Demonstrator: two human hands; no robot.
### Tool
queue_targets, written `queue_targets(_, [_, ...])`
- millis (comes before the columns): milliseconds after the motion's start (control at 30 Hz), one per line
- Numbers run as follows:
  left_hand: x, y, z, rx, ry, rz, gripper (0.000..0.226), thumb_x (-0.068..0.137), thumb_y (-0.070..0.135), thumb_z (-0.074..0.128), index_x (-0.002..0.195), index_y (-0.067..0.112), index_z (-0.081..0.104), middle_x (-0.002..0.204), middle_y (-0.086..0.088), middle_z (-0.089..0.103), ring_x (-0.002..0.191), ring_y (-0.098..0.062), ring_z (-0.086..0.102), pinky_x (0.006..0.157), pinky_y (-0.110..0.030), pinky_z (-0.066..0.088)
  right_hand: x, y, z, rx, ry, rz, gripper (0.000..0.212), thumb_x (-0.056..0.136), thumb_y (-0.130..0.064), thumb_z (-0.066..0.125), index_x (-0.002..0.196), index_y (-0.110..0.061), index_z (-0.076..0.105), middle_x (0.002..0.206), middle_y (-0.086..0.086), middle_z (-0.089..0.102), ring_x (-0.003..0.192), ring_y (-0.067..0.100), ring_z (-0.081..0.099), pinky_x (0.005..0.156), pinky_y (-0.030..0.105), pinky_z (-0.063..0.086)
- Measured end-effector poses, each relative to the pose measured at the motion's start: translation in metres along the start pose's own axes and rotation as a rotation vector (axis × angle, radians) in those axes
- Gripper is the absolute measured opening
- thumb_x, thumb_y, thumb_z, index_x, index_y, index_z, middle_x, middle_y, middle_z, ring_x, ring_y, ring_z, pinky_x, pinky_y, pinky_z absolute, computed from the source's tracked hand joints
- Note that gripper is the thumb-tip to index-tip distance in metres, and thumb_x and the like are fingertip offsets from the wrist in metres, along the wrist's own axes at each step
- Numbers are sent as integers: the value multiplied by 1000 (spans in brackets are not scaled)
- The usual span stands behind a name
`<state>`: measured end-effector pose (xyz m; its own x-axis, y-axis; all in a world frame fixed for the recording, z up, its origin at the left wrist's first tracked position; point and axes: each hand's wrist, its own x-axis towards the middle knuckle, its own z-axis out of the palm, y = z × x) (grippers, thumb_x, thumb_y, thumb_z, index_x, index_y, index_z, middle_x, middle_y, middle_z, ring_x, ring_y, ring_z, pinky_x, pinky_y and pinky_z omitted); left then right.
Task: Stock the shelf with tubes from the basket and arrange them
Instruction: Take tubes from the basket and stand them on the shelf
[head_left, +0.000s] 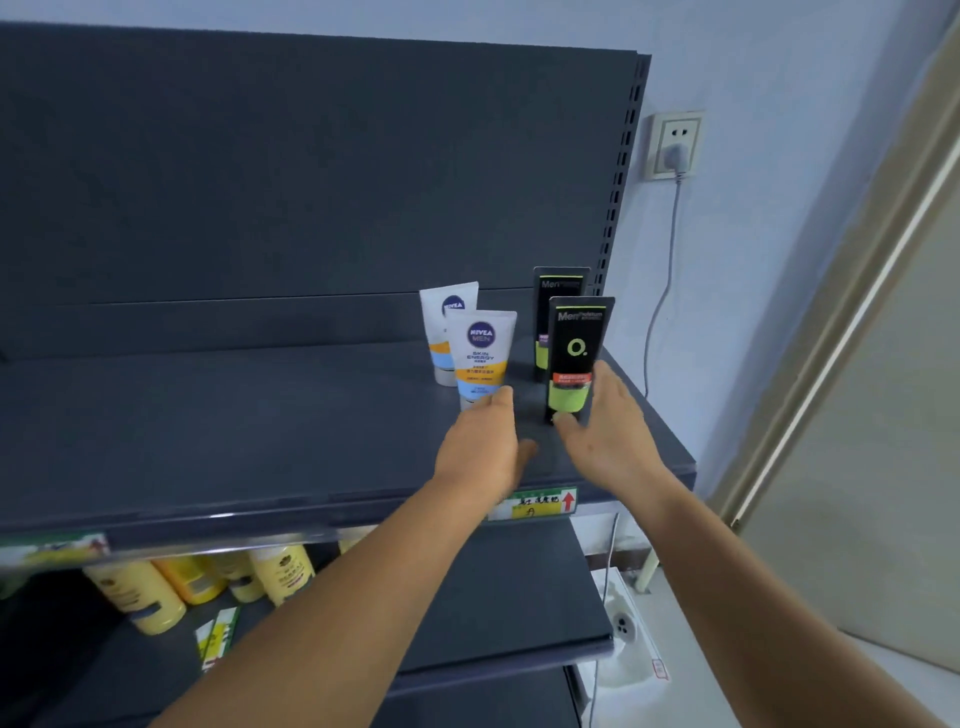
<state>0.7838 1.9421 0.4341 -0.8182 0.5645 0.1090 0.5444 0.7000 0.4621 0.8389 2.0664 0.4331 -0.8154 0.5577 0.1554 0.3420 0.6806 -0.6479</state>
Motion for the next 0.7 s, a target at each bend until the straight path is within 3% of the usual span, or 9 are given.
queue_targets(167, [-68, -56, -38, 103, 36, 29, 70, 94, 35, 54, 150, 12, 19, 154, -3, 28, 142, -22, 26, 111, -32, 29, -73, -56, 27, -143, -70, -117, 78, 95, -29, 52, 153, -8, 6, 161, 4, 9, 148, 22, 9, 118, 32, 12])
queue_targets(300, [-128, -118, -67, 202, 47, 0, 73, 96, 38, 50, 152, 12, 12, 159, -4, 18, 147, -20, 16, 117, -29, 17, -128, -103, 73, -178, -162, -201, 77, 96, -31, 50, 154, -11, 5, 162, 3, 7, 149, 20, 6, 121, 35, 12])
queue_targets(700, [-299, -300, -103, 325, -72, -260, 78, 94, 42, 52, 152, 10, 11, 160, -6, 15, 148, -22, 14, 118, -37, 19, -275, -199, 241, -264, -502, -325, 80, 96, -40, 48, 154, -15, -1, 162, 1, 1, 150, 20, -1, 121, 41, 6])
